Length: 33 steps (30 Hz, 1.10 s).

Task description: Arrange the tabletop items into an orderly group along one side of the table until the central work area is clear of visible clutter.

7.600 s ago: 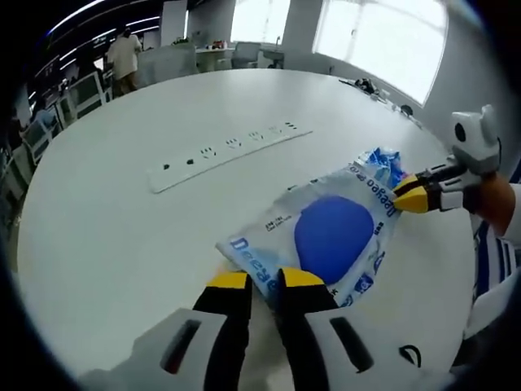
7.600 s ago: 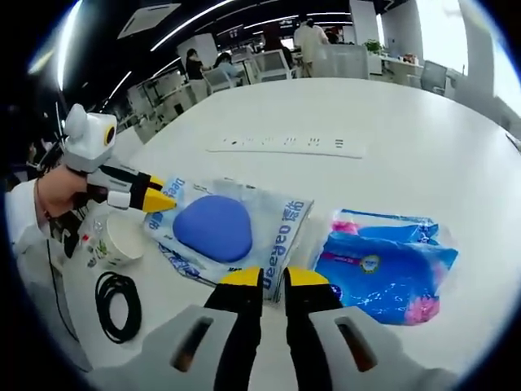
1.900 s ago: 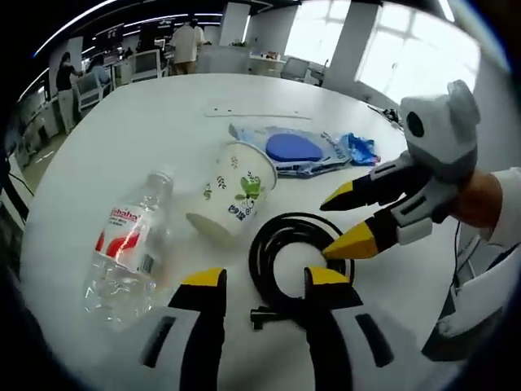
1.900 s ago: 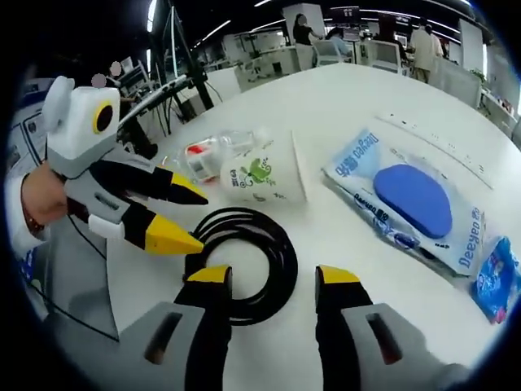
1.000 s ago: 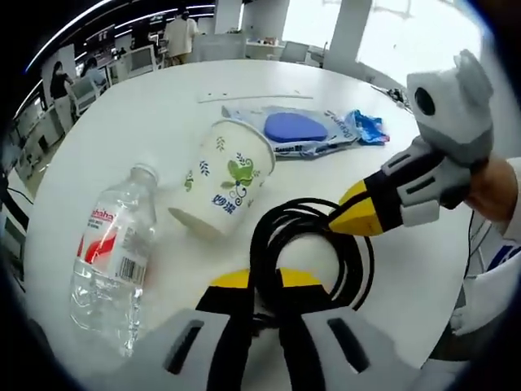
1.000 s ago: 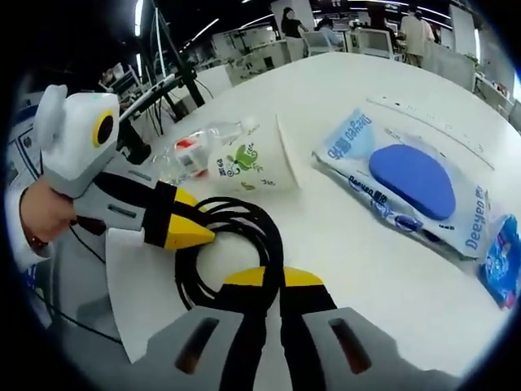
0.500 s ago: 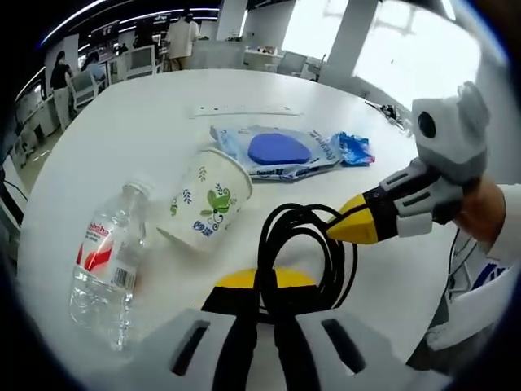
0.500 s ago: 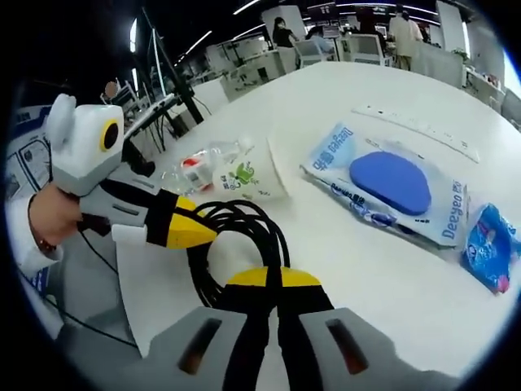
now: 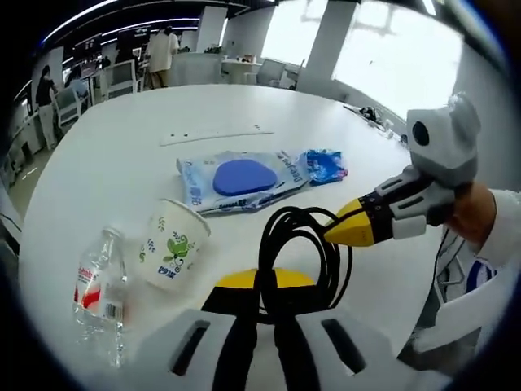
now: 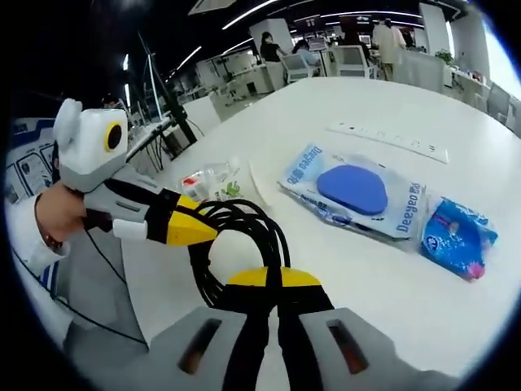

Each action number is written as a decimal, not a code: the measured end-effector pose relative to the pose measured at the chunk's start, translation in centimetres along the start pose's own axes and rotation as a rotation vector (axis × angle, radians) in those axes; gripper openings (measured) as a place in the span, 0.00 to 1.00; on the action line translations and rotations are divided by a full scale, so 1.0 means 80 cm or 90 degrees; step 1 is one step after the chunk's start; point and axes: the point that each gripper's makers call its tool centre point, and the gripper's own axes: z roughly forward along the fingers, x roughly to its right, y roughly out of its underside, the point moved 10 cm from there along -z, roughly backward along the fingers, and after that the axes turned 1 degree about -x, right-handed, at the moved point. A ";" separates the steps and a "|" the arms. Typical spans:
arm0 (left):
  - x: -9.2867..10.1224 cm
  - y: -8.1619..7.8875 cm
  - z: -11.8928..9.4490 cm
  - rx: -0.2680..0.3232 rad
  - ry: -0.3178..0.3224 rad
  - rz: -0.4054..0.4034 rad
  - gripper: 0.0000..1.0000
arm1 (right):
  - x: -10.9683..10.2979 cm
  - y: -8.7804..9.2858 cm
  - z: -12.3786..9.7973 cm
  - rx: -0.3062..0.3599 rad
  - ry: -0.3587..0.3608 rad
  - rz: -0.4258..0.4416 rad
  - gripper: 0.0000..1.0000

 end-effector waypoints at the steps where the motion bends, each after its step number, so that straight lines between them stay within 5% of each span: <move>1: 0.003 -0.002 0.001 -0.001 0.004 -0.001 0.02 | 0.003 0.001 -0.006 0.002 0.005 0.000 0.00; 33: 0.125 -0.089 0.096 -0.022 0.135 0.086 0.02 | 0.108 0.035 -0.132 0.024 0.104 0.068 0.00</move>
